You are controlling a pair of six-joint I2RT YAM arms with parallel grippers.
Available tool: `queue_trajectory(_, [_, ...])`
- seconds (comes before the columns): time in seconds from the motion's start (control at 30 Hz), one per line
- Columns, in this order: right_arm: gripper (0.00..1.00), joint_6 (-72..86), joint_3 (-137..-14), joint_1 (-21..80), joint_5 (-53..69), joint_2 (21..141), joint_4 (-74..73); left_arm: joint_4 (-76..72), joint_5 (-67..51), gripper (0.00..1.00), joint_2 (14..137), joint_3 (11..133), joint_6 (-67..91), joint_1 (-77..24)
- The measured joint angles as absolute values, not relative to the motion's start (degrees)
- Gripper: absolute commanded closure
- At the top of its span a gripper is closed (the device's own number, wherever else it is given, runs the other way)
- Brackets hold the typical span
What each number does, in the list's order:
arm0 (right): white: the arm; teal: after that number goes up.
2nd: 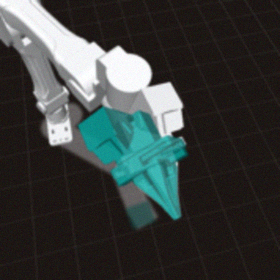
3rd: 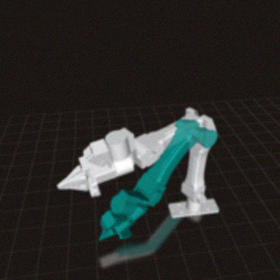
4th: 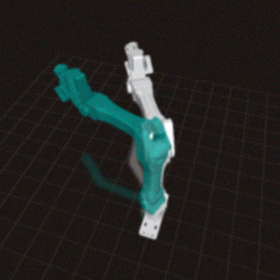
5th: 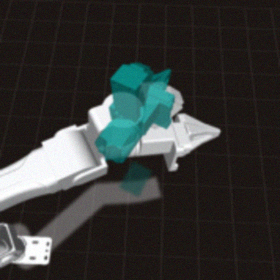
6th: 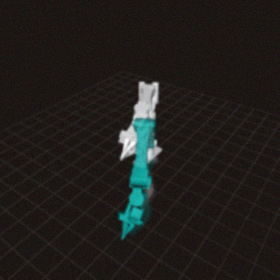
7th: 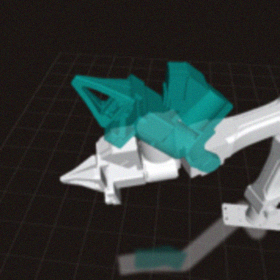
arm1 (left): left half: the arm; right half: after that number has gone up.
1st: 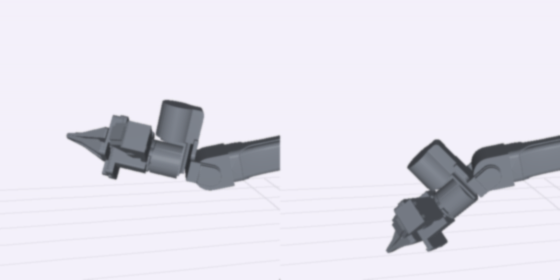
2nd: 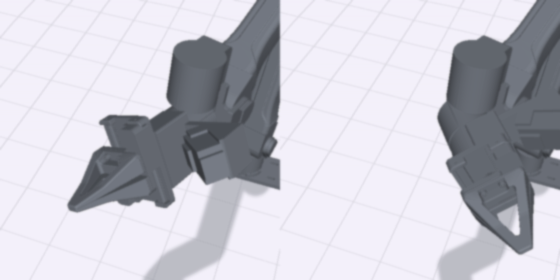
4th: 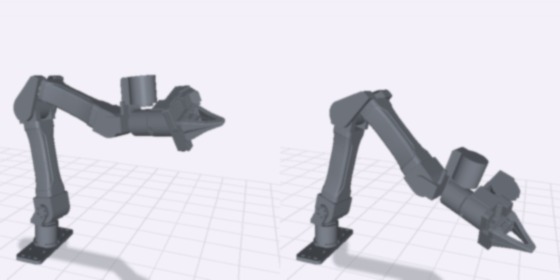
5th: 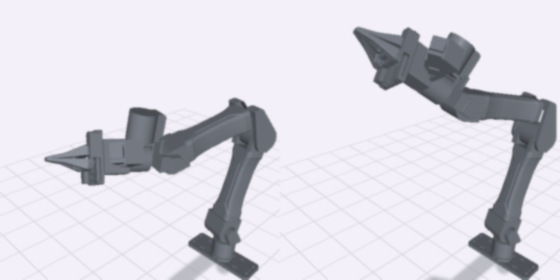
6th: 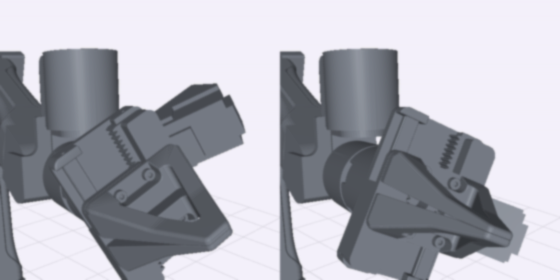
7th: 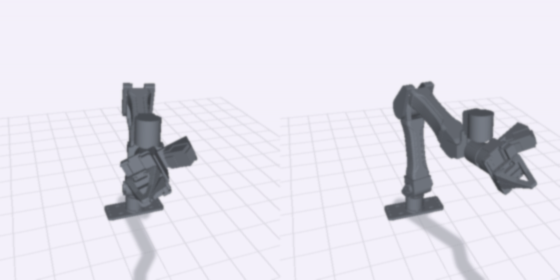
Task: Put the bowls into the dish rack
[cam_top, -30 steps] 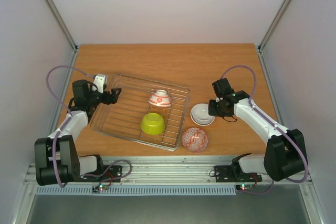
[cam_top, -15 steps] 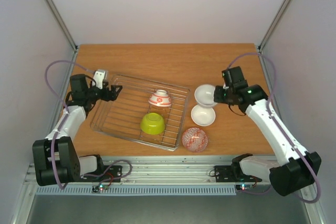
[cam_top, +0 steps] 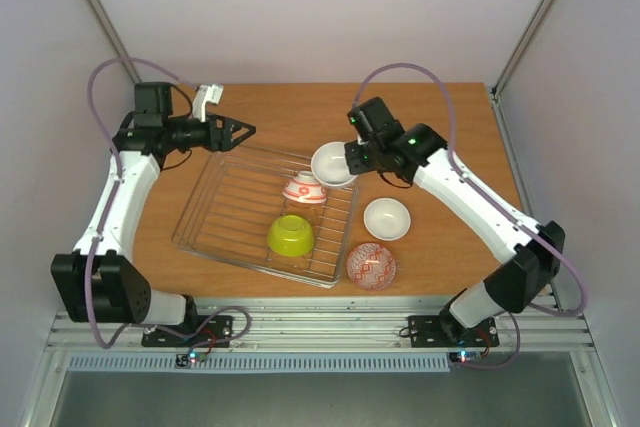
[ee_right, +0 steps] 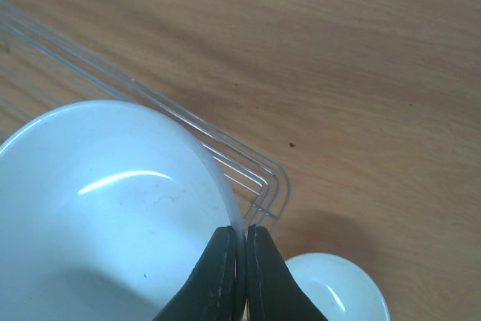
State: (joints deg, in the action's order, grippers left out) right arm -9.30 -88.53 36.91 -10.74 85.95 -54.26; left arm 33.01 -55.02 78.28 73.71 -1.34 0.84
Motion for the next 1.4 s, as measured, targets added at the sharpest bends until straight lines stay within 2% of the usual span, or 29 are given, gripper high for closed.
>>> queue_trajectory(0.13, [0.99,-10.2,-90.9,39.6,-12.0,89.7,-54.5,41.4,-51.9,0.35,82.3,79.4,1.7,-1.7])
queue_trajectory(0.33, [0.99,-11.9,-97.8,44.4,-14.8,93.9,-54.2,49.4,-44.3,0.38,84.0,79.8,3.6,-5.7])
queue_trajectory(0.93, [0.99,-15.0,-109.8,49.7,-17.5,105.3,-53.4,50.7,-41.3,0.42,80.8,76.9,6.0,-7.8])
queue_trajectory(1.1, [0.99,-15.7,-112.6,51.2,-18.2,105.8,-53.3,50.4,-41.2,0.54,81.1,75.7,6.1,-8.5])
queue_trajectory(1.13, [0.99,-15.9,-112.8,51.4,-18.3,105.8,-53.3,50.3,-41.1,0.63,81.2,75.7,6.3,-8.8])
queue_trajectory(1.2, [0.99,-16.2,-113.1,51.8,-18.5,105.9,-53.4,50.2,-41.0,0.96,81.5,75.7,6.4,-9.1])
queue_trajectory(1.23, [0.99,-16.3,-113.1,52.0,-18.5,105.9,-53.4,50.0,-40.9,0.99,81.7,75.6,6.7,-9.3])
queue_trajectory(1.33, [0.97,-15.7,-114.0,53.2,-17.6,106.1,-51.1,49.6,-36.1,1.0,83.4,75.5,8.6,-9.4])
queue_trajectory(1.37, [0.92,-15.7,-114.5,54.0,-18.1,106.1,-50.6,49.6,-36.9,1.0,83.9,75.2,8.6,-9.3])
queue_trajectory(1.4, [0.75,-15.7,-114.5,54.1,-18.4,106.1,-50.9,49.6,-37.1,0.99,84.1,75.0,8.6,-9.4])
